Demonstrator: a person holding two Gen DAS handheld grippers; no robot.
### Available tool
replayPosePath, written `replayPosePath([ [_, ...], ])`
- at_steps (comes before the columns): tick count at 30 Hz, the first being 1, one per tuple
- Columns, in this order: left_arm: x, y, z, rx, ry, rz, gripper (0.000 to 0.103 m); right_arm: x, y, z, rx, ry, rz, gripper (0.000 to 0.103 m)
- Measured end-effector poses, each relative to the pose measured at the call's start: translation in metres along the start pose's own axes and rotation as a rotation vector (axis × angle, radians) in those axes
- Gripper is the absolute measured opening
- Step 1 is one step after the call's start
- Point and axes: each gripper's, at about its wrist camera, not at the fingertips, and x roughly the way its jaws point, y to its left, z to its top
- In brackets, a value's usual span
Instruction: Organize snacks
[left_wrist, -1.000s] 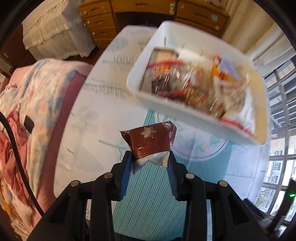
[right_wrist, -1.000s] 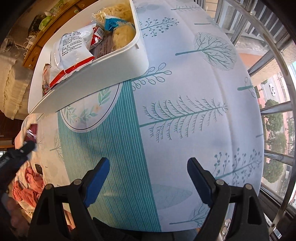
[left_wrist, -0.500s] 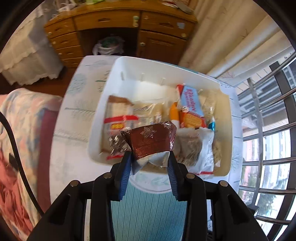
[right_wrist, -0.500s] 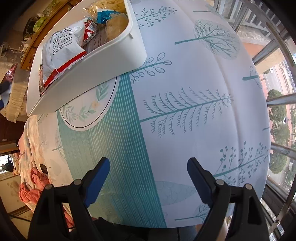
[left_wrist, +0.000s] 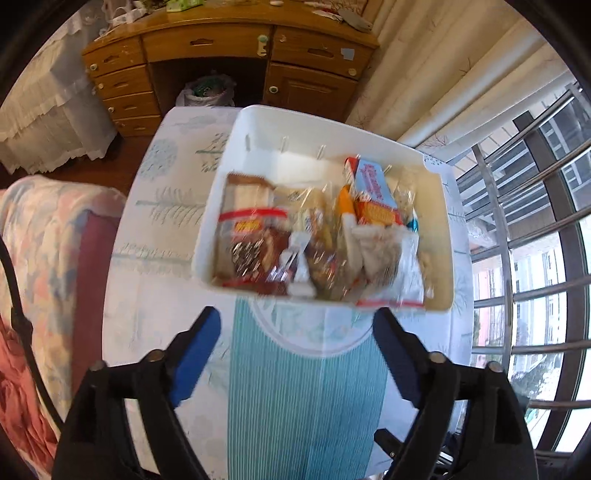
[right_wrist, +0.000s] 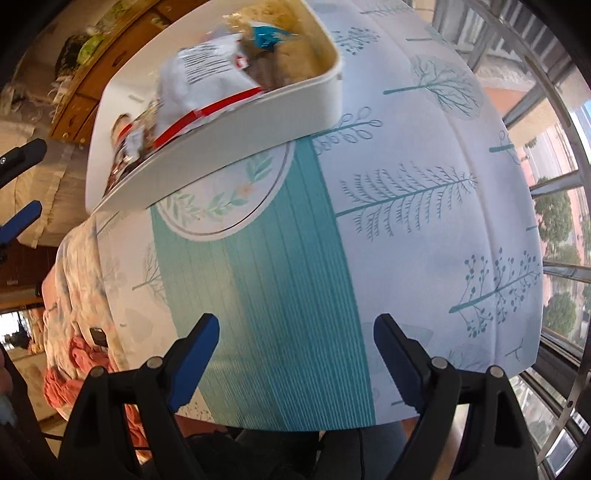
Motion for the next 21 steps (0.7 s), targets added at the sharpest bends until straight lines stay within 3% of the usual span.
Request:
replayPosePath([
  [8, -0.012, 0.036, -0.097, 0.025, -0.031, 0.025, 0.085, -0.012, 0.025, -0.044, -0.192, -0.2, 0.055, 0.091],
  [10, -0.018, 0.039, -0.115, 0.025, -0.018, 0.056, 0.085, -0.016, 0.026, -0.055, -0.195, -0.213, 0.033, 0.092],
  [13, -0.039, 0.04, -0.14, 0.028, -0.039, 0.024, 0.085, -0.029, 0.022, -0.072, -0.202, -0.237, 0.038, 0.096],
  [17, -0.07, 0.037, -0.15, 0.054, -0.055, 0.025, 0.085, -0.054, 0.016, -0.085, -0.194, -0.257, -0.003, 0.097],
  [21, -0.112, 0.03, -0.152, 0.09, -0.129, 0.018, 0.085, -0.092, 0.015, -0.092, -0.176, -0.305, 0.003, 0.097],
])
